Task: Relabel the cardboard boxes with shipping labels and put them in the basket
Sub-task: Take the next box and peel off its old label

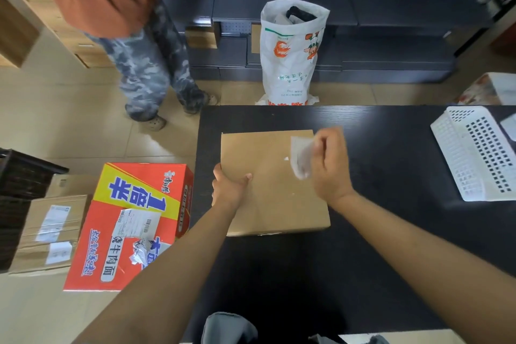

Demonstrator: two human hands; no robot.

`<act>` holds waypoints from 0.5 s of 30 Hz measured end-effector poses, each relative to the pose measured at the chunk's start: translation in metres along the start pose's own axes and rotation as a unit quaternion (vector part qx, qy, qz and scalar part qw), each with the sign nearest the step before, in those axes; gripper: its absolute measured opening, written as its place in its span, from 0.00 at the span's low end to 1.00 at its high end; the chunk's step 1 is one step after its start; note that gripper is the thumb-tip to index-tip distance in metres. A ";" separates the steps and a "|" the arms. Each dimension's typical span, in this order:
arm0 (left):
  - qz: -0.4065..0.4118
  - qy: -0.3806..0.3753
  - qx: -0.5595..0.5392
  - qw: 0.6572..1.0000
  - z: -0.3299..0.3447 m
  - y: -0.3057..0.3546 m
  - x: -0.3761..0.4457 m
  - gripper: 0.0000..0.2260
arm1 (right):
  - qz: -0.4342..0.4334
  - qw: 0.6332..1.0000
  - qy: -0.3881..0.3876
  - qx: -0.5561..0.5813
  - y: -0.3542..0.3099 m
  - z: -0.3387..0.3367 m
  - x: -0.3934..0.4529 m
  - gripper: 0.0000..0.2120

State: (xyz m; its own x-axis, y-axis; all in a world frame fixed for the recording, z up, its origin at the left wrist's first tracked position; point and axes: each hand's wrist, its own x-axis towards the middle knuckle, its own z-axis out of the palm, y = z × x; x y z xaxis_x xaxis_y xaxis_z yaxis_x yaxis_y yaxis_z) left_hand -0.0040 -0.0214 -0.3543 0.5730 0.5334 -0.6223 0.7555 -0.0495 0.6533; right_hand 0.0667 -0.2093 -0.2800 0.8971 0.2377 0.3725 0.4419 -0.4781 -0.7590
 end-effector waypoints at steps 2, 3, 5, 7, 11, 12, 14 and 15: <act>-0.001 -0.002 0.000 1.000 0.000 0.000 0.000 0.38 | 0.027 0.999 0.046 0.003 -0.005 -0.006 0.027 0.05; -0.001 -0.003 0.000 1.000 0.000 0.000 0.001 0.38 | 0.041 0.998 0.047 0.002 -0.004 -0.010 0.037 0.05; -0.002 -0.007 0.000 1.000 0.000 0.001 0.001 0.38 | 0.110 0.993 0.041 0.023 0.003 -0.014 0.044 0.04; -0.002 -0.009 0.003 1.000 -0.001 0.001 0.001 0.38 | 0.241 0.968 0.036 0.057 0.015 -0.013 0.035 0.04; 0.007 -0.012 0.010 1.000 -0.002 0.000 0.001 0.38 | 0.436 0.894 -0.008 0.104 0.034 -0.008 0.005 0.06; 0.007 -0.012 0.011 1.000 -0.003 0.000 0.001 0.38 | 0.463 0.879 -0.015 0.118 0.035 -0.006 0.001 0.08; 0.006 -0.013 0.013 1.000 -0.003 0.000 0.001 0.38 | 0.492 0.859 -0.028 0.137 0.037 -0.004 -0.006 0.11; 0.006 -0.012 0.015 1.000 -0.003 0.000 0.001 0.38 | 0.499 0.854 -0.033 0.145 0.037 -0.002 -0.007 0.12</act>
State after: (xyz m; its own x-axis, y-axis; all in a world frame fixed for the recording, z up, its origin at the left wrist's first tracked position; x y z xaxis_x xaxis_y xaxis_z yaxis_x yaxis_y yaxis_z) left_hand -0.0039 -0.0183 -0.3536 0.5894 0.5114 -0.6253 0.7576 -0.0812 0.6477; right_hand 0.0769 -0.2304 -0.3095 0.8201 -0.1139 -0.5607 -0.5703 -0.2428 -0.7847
